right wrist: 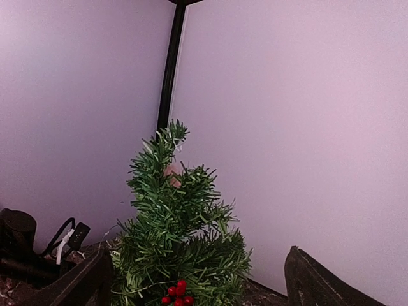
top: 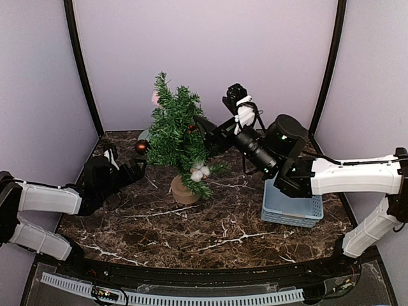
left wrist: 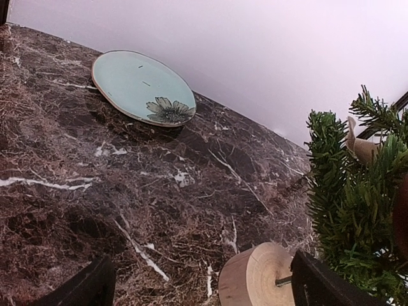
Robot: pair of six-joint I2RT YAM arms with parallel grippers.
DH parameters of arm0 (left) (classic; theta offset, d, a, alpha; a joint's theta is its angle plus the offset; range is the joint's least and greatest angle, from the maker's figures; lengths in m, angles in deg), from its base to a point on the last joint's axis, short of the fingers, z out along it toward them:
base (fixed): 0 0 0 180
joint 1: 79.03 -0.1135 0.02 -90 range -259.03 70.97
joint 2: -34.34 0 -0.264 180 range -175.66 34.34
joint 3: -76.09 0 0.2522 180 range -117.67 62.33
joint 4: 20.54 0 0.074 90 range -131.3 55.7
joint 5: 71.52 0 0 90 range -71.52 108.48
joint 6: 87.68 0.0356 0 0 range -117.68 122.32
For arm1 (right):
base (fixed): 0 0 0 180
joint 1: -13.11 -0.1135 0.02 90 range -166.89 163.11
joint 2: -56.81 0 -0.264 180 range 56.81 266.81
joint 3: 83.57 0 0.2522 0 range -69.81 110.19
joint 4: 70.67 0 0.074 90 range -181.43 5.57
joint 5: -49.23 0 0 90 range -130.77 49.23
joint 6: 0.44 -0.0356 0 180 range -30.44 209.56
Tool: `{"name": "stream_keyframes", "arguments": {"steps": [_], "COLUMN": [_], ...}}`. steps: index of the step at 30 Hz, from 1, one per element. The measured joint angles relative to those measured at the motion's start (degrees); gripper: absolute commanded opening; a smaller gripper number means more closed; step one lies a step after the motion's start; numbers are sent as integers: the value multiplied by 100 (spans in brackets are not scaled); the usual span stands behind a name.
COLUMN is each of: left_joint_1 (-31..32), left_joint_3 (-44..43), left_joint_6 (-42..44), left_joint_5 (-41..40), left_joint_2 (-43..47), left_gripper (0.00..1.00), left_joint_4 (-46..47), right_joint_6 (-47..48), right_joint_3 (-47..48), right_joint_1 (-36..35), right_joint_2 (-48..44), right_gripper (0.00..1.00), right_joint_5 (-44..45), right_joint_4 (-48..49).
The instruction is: Decorate the small christmas tree
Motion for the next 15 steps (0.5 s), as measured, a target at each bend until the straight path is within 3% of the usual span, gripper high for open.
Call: {"name": "stream_keyframes", "arguments": {"steps": [10,15], "left_joint_1": [-564,-809], "left_joint_3": [-363,-535], "left_joint_6": [-107,-160], "left_joint_5": [385,629], "left_joint_2": [562,723], "left_gripper": [99,99], "left_joint_4": [-1808,-2653], "right_joint_6": [-623,-1486], "right_joint_3": [-398,-601], "right_joint_1": [136,861], "right_joint_2": [-1298,-2096], "right_gripper": [98,98], "right_joint_5": [437,608], "right_joint_4": [-1176,-2417]}}
